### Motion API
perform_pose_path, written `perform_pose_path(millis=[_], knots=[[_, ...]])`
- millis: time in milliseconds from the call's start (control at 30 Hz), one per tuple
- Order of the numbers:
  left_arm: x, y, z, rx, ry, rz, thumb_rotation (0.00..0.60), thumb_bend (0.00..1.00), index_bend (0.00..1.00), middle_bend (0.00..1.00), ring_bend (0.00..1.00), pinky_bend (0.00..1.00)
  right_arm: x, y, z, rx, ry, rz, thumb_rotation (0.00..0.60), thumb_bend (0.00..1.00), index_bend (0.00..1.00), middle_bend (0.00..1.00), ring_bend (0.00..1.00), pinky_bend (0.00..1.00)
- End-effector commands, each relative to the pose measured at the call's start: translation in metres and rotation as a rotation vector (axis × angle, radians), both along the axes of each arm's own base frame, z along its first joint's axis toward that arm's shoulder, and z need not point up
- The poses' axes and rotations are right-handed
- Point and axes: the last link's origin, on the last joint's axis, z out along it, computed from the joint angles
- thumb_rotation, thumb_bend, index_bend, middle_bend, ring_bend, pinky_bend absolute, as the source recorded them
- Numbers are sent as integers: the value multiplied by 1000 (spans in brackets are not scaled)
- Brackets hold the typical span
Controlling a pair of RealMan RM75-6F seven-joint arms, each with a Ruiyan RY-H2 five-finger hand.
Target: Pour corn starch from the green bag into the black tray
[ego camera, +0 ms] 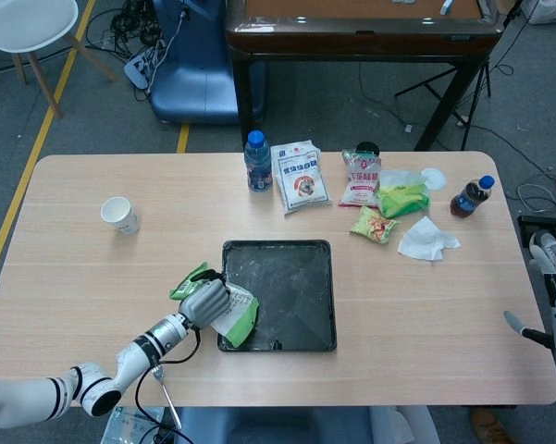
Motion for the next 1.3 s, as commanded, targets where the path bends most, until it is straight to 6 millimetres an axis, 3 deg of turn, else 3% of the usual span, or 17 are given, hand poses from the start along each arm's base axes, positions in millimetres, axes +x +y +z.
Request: perform_pose_path(millis=[33,400,700,933,1300], knots=[[-1,-3,-3,-8,44,-9,600,482,436,542,501,680,0,0,0,0,0,0,600,50,103,264,30,71],[10,-5,9,31,2,2,600,486,443,542,500,680,-1,1,-1,-3,-5,-1,600,50,103,268,30,71],[-1,-11,-4,29,126,-52,600,500,444,542,499,680,-4,2,-1,-6,-9,-5,600,51,103,270,30,71],[11,-7,8,86,105,-77,600,519,445,542,496,680,-4,3,0,-14,-11,-4,600,50,103,271,30,71],[16,-9,15,45,-98,53,600,521,440,542,494,680,-8,5,-1,-18,-15,-14,600,50,103,272,30,71]])
